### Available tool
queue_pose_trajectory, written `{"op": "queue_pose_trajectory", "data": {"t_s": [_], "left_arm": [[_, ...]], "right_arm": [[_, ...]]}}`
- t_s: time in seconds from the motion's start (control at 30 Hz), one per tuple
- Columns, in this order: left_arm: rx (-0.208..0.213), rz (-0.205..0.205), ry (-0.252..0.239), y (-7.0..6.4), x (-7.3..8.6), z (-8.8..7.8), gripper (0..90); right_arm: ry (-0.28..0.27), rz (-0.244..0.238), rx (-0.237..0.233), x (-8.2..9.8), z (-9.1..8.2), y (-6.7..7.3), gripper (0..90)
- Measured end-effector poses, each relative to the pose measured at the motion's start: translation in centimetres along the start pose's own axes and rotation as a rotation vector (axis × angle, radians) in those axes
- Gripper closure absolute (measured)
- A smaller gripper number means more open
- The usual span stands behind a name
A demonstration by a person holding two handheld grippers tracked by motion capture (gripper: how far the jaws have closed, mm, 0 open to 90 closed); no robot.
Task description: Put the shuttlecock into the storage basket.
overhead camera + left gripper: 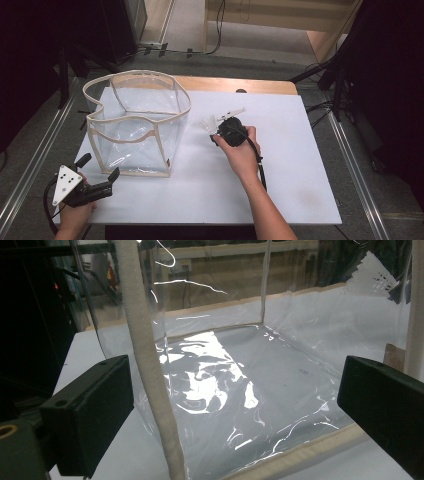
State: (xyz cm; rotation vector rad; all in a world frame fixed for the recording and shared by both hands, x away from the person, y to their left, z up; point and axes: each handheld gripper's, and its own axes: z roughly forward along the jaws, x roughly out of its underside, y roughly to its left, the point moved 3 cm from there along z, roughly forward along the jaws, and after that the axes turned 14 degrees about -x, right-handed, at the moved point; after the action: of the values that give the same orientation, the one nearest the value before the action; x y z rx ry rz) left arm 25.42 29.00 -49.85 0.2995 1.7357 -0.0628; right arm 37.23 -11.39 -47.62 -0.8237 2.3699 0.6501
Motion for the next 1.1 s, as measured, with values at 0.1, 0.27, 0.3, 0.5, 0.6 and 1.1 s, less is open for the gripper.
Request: {"op": "queue_pose_trajectory", "data": {"t_s": [0.1,0.27,0.3,0.5,0.6,1.1], "left_arm": [[0.000,0.000,0.000,0.0,0.0,0.0,2.3],[-0.001,0.003,0.001,0.0,0.0,0.0,2.3],[-0.001,0.002,0.001,0.0,0.0,0.0,2.3],[-0.001,0.003,0.001,0.0,0.0,0.0,2.3],[-0.001,0.003,0.002,0.0,0.0,0.0,2.3],[-0.001,0.005,0.001,-0.1,0.0,0.0,2.3]], "right_arm": [[-0.002,0.001,0.000,-0.1,-0.2,-0.1,62.3],[-0.014,0.004,0.006,-0.2,-0.7,-0.2,62.3],[-0.017,0.004,0.007,-0.3,-0.8,-0.2,62.3],[-0.034,0.007,0.010,-0.5,-1.4,-0.4,62.3],[-0.038,0.007,0.011,-0.6,-1.6,-0.4,62.3],[-0.064,0.001,0.019,-1.3,-2.6,-0.3,62.3]]}}
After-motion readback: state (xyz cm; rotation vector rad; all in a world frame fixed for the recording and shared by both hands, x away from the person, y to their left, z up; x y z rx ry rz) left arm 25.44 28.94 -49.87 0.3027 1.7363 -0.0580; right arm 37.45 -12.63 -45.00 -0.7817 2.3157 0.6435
